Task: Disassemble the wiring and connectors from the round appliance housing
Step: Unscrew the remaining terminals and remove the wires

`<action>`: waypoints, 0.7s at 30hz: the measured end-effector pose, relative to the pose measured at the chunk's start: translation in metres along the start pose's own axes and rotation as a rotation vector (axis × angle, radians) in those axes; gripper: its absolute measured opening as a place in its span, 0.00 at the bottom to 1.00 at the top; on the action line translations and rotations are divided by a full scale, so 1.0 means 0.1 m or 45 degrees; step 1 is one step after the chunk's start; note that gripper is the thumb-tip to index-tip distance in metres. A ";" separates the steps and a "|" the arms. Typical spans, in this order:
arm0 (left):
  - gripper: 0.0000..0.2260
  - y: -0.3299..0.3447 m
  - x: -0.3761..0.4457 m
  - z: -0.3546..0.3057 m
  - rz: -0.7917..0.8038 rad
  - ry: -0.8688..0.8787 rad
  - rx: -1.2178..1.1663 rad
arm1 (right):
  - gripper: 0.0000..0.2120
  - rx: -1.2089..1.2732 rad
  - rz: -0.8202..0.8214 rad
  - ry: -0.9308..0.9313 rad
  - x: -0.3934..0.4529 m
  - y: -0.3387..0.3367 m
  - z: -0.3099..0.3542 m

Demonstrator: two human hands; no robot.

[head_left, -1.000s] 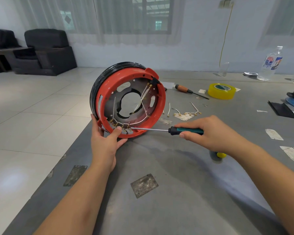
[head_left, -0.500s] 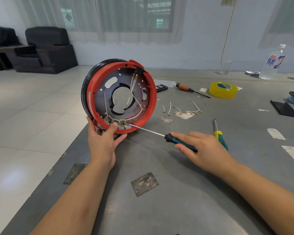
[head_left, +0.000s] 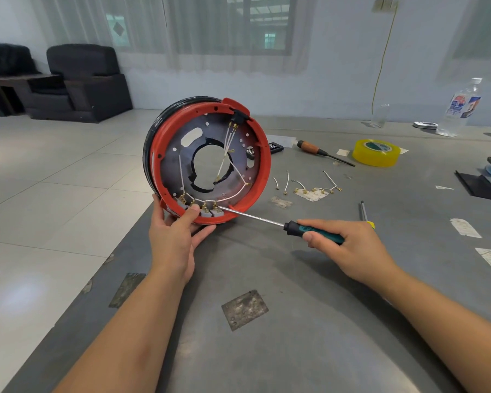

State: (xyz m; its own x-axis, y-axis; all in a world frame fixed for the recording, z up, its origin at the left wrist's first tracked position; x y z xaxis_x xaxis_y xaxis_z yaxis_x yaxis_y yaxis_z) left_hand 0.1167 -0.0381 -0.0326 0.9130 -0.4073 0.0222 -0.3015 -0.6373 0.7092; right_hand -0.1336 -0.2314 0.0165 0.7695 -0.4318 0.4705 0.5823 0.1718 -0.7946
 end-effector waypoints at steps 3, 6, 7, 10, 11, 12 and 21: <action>0.29 -0.03 0.03 -0.02 0.001 -0.004 0.033 | 0.11 0.002 0.009 -0.003 0.01 0.00 -0.02; 0.32 -0.04 0.04 -0.04 -0.003 -0.017 0.055 | 0.12 -0.004 0.006 -0.019 0.01 0.01 -0.04; 0.32 -0.04 0.05 -0.04 -0.008 -0.024 0.055 | 0.12 -0.002 0.008 -0.015 0.01 0.01 -0.05; 0.32 -0.02 0.05 -0.03 -0.005 -0.039 0.060 | 0.12 -0.007 0.018 -0.001 0.01 0.03 -0.08; 0.32 -0.02 0.05 -0.03 -0.007 -0.041 0.063 | 0.12 -0.006 0.022 0.005 0.02 0.04 -0.08; 0.32 -0.02 0.05 -0.03 -0.009 -0.042 0.063 | 0.13 -0.002 0.027 0.011 0.02 0.04 -0.09; 0.32 -0.02 0.06 -0.03 -0.002 -0.051 0.080 | 0.12 0.035 0.069 0.058 0.01 0.05 -0.14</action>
State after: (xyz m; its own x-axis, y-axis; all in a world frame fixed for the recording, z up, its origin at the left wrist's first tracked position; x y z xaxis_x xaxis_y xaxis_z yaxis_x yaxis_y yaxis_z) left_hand 0.1233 -0.0370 -0.0321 0.9021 -0.4315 -0.0081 -0.3180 -0.6772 0.6635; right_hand -0.1335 -0.2437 0.0080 0.7877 -0.4608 0.4090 0.5477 0.2197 -0.8073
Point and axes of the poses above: each hand's wrist, its own x-axis towards the middle knuckle, its own y-axis out of the palm, z = x × y, the point moved 6 cm from there along x, towards the middle knuckle, and after that the axes turned 14 degrees about -x, right-handed, at the moved point
